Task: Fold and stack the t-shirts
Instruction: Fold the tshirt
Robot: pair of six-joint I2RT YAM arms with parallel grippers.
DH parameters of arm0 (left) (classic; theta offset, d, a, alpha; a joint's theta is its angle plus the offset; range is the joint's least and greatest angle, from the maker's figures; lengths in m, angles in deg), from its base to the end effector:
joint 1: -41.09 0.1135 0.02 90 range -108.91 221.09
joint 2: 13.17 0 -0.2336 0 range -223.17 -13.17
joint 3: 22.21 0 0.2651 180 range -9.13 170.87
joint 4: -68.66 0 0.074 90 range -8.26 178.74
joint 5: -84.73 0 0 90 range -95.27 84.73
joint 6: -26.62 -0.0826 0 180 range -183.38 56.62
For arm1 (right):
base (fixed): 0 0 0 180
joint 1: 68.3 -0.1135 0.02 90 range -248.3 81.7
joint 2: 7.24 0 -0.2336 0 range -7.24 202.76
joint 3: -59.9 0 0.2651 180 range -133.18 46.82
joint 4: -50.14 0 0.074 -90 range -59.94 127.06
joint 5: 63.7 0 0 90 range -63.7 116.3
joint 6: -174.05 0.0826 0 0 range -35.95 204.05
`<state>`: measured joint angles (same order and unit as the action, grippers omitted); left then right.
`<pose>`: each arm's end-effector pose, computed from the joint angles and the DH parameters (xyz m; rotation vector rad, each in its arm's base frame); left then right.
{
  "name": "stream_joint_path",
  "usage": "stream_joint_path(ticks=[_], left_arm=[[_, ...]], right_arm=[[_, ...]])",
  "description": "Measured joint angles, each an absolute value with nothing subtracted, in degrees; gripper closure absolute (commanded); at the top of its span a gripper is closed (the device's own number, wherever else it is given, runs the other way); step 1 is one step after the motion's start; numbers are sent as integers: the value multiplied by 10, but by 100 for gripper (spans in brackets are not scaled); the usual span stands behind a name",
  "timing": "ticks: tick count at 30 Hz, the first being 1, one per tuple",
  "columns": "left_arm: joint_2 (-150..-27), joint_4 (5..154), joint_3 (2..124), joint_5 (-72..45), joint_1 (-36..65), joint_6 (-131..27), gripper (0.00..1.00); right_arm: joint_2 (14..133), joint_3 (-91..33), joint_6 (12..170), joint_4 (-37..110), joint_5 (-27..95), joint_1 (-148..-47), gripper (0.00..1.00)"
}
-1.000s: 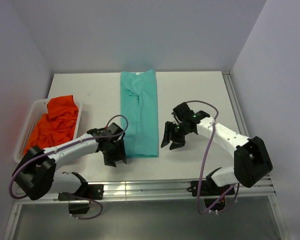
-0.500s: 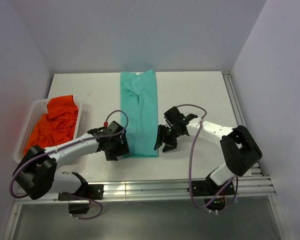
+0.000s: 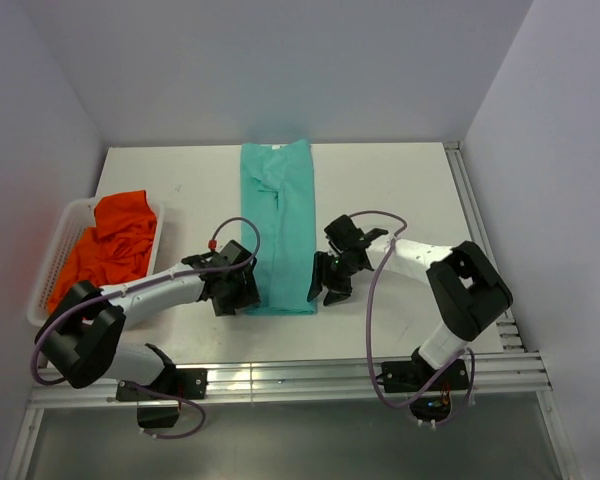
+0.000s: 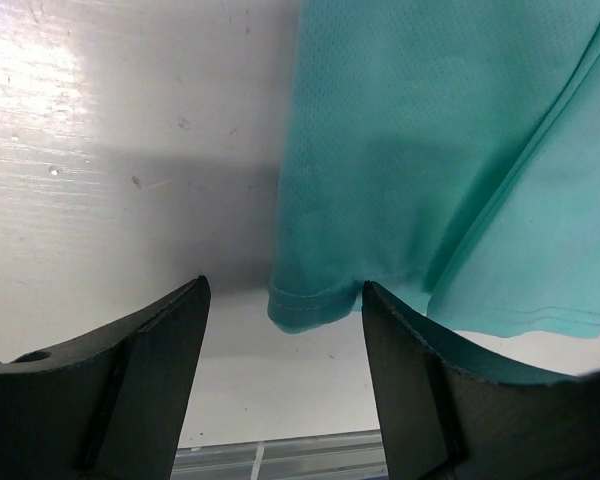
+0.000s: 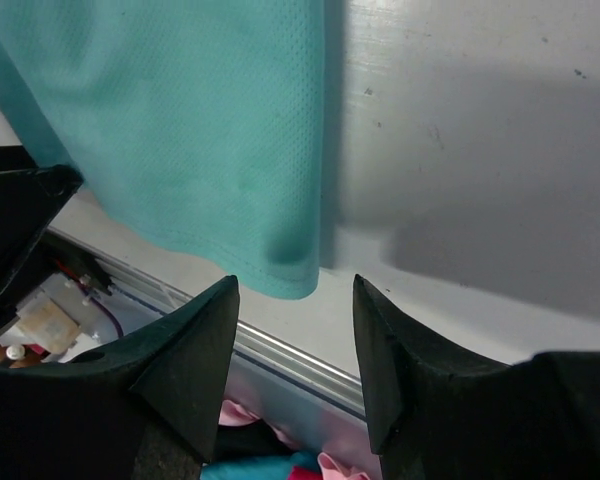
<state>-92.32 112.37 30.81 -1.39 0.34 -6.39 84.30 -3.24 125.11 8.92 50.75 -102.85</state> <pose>0.2066 -0.1707 0.0793 -0.4185 2.8117 -0.3173 0.2371 0.2048 0.0811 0.0538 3.0068 0.8455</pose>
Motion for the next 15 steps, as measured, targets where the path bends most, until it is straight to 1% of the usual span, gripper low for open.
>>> stream_joint_path(ticks=[4, 6, 13, 15], left_arm=[[-930, 1120, 313, -8, 4, -65, 32], [-936, 1115, 317, -8, 4, -65, 33], [-954, 1094, 326, -6, 4, -65, 39], [-956, 1085, 326, -6, 4, -65, 42]], right_arm=[[859, -32, 1251, 93, 507, -1032, 46], [861, -32, 1251, 94, 507, -1035, 48], [865, -32, 1251, 95, 505, -1046, 50], [869, -32, 1251, 95, 504, -1047, 51]])
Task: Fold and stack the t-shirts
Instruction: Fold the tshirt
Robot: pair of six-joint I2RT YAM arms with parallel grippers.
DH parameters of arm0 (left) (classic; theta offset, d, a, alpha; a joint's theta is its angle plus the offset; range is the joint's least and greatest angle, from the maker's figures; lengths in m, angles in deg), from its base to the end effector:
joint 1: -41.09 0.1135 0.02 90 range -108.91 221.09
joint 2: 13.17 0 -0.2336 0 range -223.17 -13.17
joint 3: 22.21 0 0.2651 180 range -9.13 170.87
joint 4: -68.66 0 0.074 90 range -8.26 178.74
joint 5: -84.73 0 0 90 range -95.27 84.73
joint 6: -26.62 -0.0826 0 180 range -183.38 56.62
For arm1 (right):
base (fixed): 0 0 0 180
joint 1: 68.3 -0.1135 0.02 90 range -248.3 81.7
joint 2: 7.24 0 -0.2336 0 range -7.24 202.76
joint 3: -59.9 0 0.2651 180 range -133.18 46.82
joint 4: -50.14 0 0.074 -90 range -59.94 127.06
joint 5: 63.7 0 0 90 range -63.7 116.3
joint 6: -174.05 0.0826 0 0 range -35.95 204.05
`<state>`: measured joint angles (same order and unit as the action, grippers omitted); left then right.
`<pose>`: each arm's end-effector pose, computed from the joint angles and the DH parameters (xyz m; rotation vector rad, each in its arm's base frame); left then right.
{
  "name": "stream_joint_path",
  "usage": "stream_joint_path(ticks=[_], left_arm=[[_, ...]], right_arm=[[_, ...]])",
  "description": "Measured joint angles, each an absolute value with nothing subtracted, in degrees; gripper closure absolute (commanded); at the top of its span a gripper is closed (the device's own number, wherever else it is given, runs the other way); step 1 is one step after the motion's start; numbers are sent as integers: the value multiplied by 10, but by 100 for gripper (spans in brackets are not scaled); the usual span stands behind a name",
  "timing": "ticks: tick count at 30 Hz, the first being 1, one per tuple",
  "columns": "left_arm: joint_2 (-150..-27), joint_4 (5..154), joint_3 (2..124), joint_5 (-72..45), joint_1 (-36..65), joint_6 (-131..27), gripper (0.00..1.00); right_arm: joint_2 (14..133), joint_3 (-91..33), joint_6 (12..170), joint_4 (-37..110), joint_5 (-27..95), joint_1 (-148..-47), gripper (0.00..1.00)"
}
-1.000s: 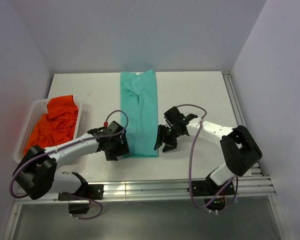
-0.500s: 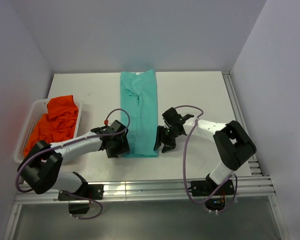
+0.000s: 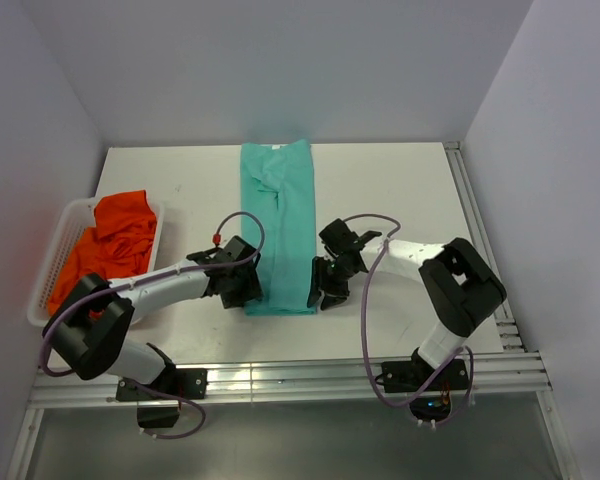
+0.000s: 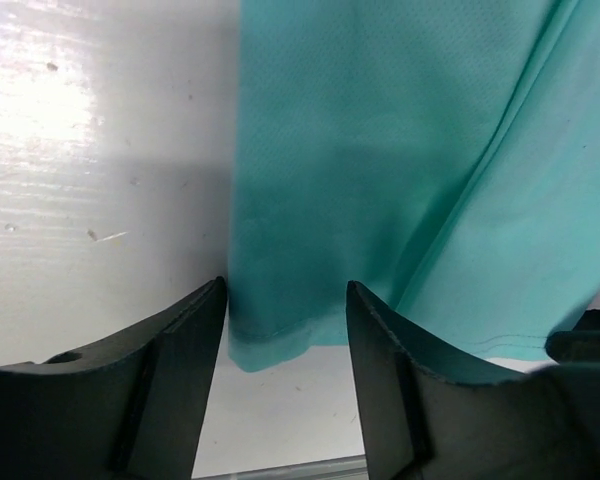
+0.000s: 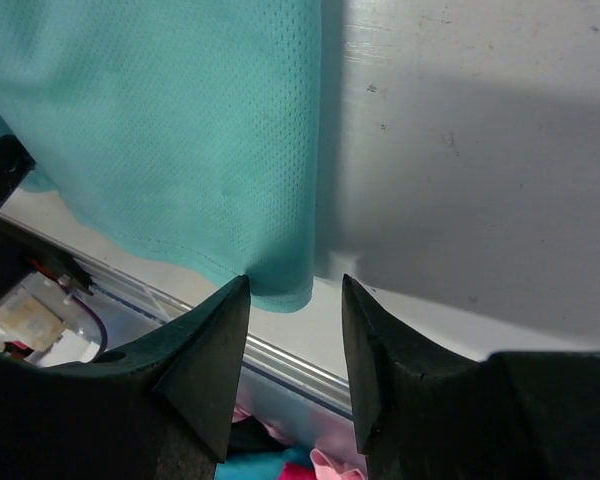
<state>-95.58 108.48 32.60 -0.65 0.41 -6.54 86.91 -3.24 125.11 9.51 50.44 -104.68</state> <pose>0.2198 -0.1801 0.0779 -0.4161 2.7705 -0.3461 0.2305 0.2118 0.0681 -0.0190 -3.0203 -0.8087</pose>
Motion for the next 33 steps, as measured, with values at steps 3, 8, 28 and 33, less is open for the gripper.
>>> stream_joint_path(ticks=[3, 8, 28, 33], left_arm=[[-959, 1074, 326, -6, 4, -66, 49], [-962, 1064, 323, -6, 6, -66, 68], [-892, 1137, 312, -1, 7, -66, 100], [-834, 1184, 318, -3, 7, -64, 100]], right_arm=[[876, -33, 1251, 95, 503, -1049, 52], [888, -36, 1252, 98, 502, -1051, 66], [838, -77, 1231, 21, 451, -1053, 100], [790, -125, 1220, -31, 436, -1055, 100]])
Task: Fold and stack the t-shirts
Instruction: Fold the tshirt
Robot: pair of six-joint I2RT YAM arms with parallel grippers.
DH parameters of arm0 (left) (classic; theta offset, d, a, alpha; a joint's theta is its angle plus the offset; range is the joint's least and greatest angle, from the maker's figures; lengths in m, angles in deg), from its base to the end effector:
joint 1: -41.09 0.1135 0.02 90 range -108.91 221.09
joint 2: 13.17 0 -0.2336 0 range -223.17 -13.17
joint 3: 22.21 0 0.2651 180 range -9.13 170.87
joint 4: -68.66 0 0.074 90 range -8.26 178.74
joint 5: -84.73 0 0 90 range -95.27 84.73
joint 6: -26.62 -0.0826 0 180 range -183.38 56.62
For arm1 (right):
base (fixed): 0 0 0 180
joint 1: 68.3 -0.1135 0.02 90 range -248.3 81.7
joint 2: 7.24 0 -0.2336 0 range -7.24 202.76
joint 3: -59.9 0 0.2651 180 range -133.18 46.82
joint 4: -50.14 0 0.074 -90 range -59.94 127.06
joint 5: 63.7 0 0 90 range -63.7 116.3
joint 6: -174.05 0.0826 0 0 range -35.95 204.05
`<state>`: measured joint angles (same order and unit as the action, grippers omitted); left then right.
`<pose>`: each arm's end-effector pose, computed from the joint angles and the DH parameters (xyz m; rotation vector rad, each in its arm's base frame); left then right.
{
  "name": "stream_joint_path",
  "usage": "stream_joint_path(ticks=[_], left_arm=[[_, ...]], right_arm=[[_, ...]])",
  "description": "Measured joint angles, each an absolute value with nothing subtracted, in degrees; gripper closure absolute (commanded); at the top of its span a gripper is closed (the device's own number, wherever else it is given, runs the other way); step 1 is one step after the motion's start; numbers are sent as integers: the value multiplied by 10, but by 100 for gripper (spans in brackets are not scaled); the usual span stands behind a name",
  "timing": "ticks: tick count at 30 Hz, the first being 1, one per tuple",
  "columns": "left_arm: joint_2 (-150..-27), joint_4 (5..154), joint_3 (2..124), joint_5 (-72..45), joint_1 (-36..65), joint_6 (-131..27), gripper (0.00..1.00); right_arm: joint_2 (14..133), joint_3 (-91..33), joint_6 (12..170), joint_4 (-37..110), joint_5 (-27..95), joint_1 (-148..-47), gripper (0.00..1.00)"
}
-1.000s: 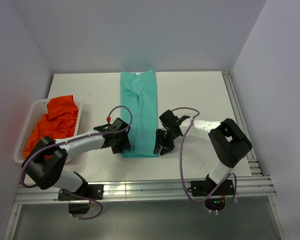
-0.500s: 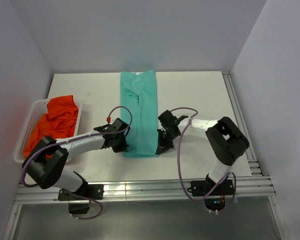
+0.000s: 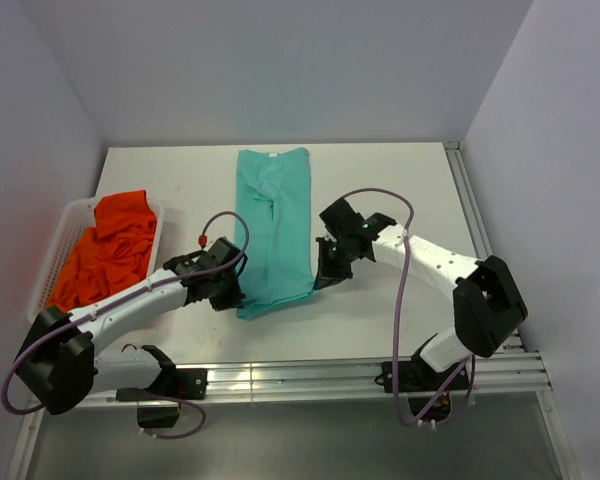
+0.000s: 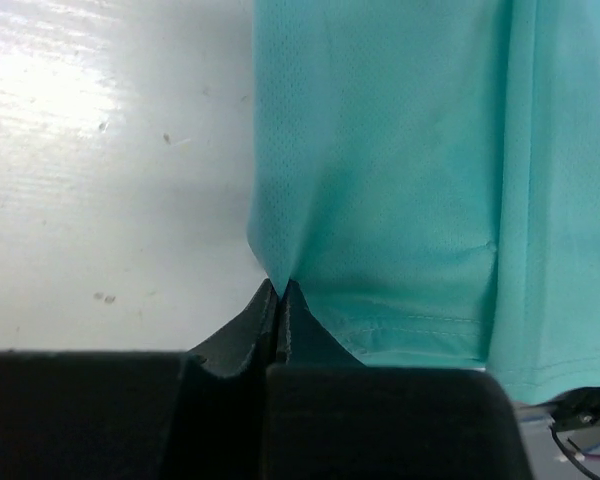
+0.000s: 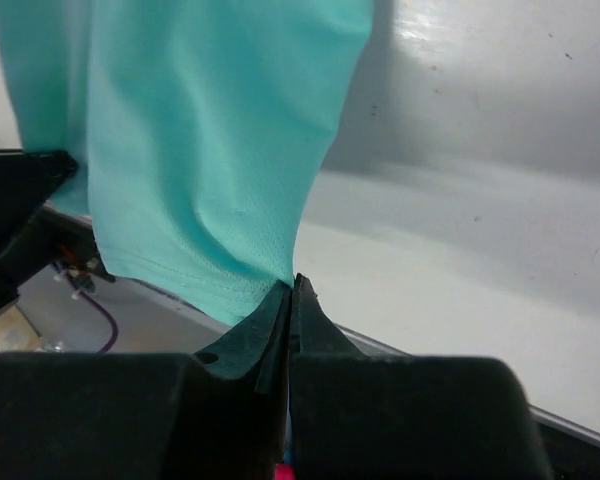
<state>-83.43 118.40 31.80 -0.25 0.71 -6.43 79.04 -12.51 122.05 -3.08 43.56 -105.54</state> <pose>0.2021 -0.1624 0.1164 -0.4258 2.7447 -0.3631 0.2413 0.2142 0.1422 -0.0705 2.9235 0.7129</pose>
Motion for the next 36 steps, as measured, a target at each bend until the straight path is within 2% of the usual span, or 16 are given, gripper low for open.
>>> stream_joint_path(ticks=[5, 9, 17, 31, 36], left_arm=[[-838, 1235, 371, -3, 7, -66, 100], [-883, 1272, 462, -11, 16, -78, 99], [-973, 1299, 617, -43, 89, -124, 100], [-1094, 1306, 695, -100, 155, -168, 100], [-1164, 1310, 771, -121, 172, -185, 100]], right_arm=[[790, -195, 1216, -81, 432, -1056, 100], [805, -272, 1213, -125, 426, -1056, 100], [872, -395, 1205, -164, 422, -1052, 100], [1010, -538, 1180, -215, 421, -999, 100], [1062, -609, 1174, -230, 432, -983, 100]])
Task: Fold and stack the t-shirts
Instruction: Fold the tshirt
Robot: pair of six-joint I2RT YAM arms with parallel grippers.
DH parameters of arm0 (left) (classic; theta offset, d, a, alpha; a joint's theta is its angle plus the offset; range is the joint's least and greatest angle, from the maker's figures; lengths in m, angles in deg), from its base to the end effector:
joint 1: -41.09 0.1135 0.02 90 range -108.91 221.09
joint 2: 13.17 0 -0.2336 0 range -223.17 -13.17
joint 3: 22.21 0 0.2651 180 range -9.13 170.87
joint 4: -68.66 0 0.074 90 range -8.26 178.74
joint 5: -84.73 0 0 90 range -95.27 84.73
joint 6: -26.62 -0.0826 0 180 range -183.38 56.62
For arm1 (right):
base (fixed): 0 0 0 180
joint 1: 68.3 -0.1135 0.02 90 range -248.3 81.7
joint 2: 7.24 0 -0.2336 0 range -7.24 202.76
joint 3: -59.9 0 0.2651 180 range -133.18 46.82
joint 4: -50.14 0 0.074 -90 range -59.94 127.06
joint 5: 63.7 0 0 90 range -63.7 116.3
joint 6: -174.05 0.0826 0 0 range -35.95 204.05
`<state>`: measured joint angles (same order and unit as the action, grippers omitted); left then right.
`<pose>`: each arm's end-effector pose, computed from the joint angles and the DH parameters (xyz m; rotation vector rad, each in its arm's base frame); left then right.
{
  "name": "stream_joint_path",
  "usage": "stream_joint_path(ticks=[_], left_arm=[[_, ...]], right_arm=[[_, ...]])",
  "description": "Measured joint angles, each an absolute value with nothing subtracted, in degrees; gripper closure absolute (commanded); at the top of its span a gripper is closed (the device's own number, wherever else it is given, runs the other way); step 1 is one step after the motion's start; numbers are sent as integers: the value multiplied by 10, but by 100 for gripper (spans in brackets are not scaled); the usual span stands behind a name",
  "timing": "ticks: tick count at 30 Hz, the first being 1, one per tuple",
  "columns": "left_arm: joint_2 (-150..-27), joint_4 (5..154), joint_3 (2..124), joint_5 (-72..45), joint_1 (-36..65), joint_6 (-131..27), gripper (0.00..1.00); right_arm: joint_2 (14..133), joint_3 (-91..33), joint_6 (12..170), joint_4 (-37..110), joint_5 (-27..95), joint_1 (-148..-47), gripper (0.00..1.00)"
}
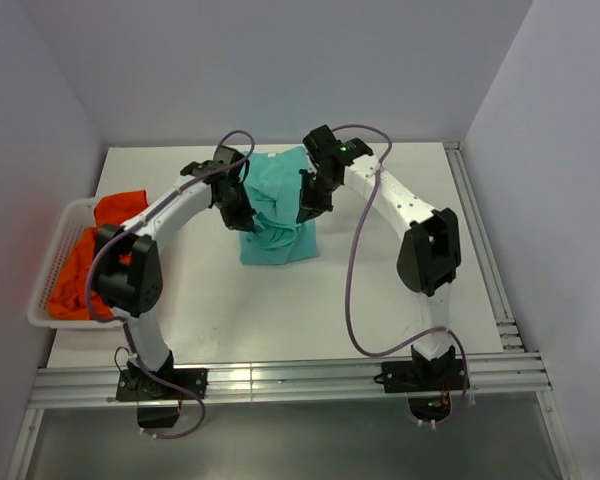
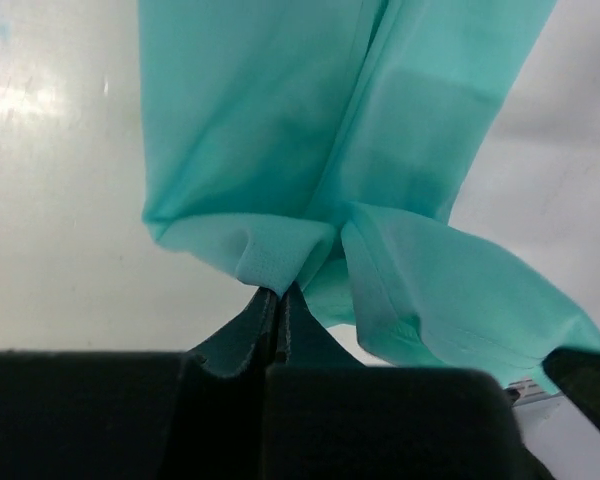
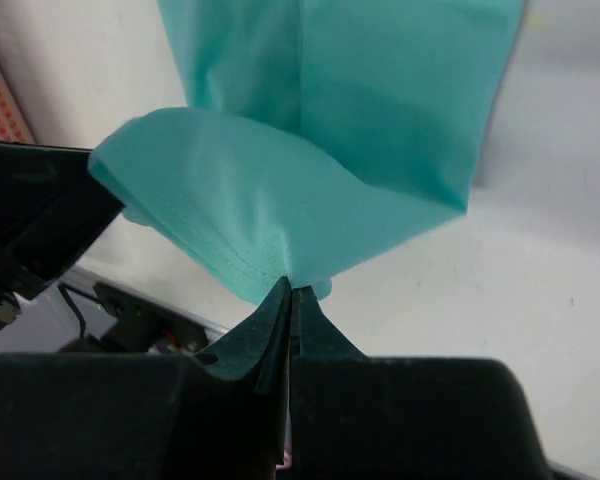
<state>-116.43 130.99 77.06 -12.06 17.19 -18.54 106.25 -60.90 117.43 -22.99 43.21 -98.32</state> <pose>0.3624 -0.1713 0.1795 -0.4794 2.7878 -0.4733 0.3679 0.2403 0.2219 -0.0072 2.8593 0.6831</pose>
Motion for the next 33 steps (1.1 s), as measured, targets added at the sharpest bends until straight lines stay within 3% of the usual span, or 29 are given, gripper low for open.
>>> stream_joint_path(ticks=[1, 2, 3, 4, 5, 7, 9, 14, 18, 21, 28, 33], left_arm=[[-1189, 1312, 792, -125, 177, -189, 98], [-1211, 1311, 812, -128, 182, -192, 89], [-1243, 1310, 839, -133, 189, -197, 75], [-1280, 1312, 869, -138, 197, -202, 45], [-1315, 1319, 904, -142, 204, -207, 32], [-1393, 1319, 980, -146, 221, -206, 23], [-1465, 1328, 1057, -154, 242, -204, 3], [-1486, 1323, 1109, -172, 300, -187, 0], [-1440, 1318, 1103, -159, 338, -187, 1], [-1372, 1308, 1051, -141, 353, -193, 0], [-1172, 1270, 792, -128, 342, -200, 4], [-1109, 1228, 604, -138, 331, -191, 5]], right_arm=[[1085, -633, 1175, -234, 436, -979, 100], [1109, -662, 1177, -241, 438, -975, 98], [1138, -697, 1179, -248, 439, -970, 81], [1177, -743, 1186, -254, 441, -964, 5], [1217, -801, 1196, -268, 443, -957, 0], [1312, -933, 1207, -269, 454, -938, 0], [1368, -988, 1237, -234, 478, -914, 0], [1339, -864, 1293, -171, 512, -843, 0], [1312, -858, 1283, -174, 510, -805, 0], [1242, -795, 1258, -161, 500, -805, 0], [965, -446, 1231, -95, 494, -828, 0], [912, -298, 1231, -45, 495, -843, 2]])
